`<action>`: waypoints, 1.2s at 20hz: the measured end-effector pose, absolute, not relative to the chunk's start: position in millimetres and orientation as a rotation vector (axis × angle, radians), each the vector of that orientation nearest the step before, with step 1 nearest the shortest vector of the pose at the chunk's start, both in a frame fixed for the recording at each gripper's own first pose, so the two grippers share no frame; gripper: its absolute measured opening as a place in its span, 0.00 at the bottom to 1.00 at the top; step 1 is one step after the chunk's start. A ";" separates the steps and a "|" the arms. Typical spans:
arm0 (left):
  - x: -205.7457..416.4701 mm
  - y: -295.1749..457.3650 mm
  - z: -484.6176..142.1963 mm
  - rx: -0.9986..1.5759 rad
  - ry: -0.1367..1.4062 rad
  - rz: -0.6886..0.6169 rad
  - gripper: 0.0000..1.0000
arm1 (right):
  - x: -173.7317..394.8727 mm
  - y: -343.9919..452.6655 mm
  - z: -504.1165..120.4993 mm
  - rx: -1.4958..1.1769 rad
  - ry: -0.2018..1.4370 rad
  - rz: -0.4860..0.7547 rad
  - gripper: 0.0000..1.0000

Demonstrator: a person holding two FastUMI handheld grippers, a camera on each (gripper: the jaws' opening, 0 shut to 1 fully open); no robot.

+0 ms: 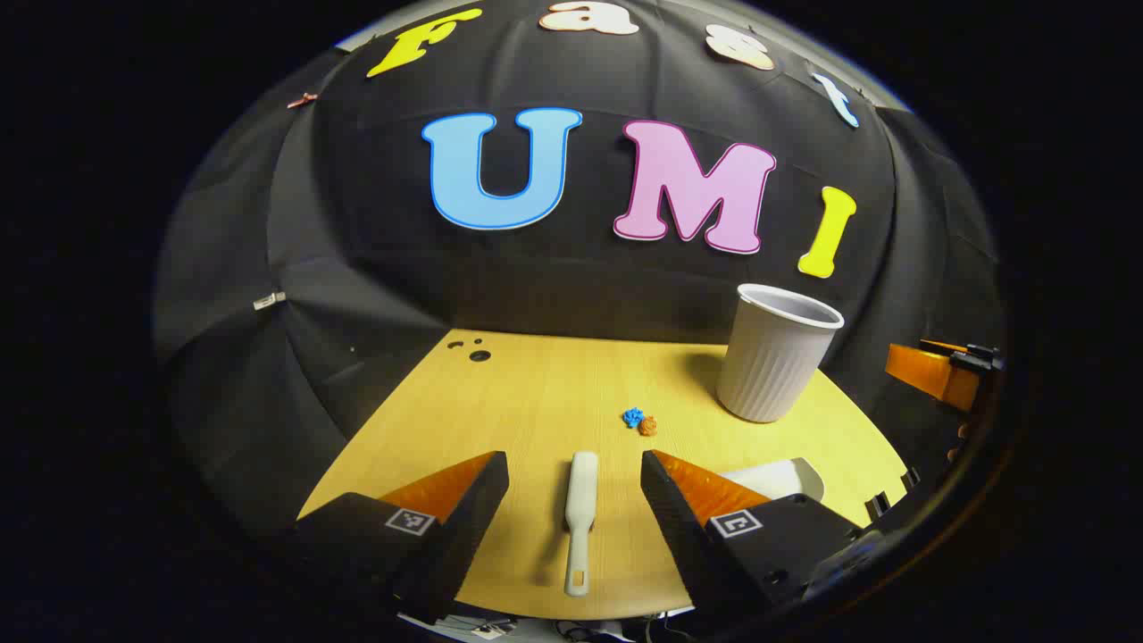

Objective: Pick up the small broom and dustpan from the desktop, sweep the trash into the dustpan with the broom, and then empty the trash into the garbage bin.

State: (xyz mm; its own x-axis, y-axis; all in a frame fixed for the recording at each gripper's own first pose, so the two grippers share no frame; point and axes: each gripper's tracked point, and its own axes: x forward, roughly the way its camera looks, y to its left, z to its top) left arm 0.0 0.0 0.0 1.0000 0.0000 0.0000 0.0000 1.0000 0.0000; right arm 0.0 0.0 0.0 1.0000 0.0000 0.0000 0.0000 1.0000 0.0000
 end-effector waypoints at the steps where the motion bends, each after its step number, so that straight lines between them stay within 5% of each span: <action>1: 1.6 2.0 -1.6 0.001 0.009 -0.003 0.96 | -0.1 1.8 -1.4 0.000 0.006 0.001 0.98; 14: 33.7 7.1 -52.0 0.011 0.190 -0.049 0.96 | -4.7 6.3 -27.9 0.004 0.076 -0.018 0.98; 24: 84.3 8.8 -136.0 0.016 0.530 -0.031 0.96 | 7.1 8.2 -68.2 0.037 0.187 0.002 0.98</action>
State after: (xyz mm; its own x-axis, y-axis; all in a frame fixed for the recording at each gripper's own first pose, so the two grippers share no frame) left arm 84.3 8.8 -136.0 0.8623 -0.0251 -0.5057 0.0333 0.9994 0.0072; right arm 7.1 8.2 -68.2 0.9826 0.0058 -0.1854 0.0011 0.9993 0.0372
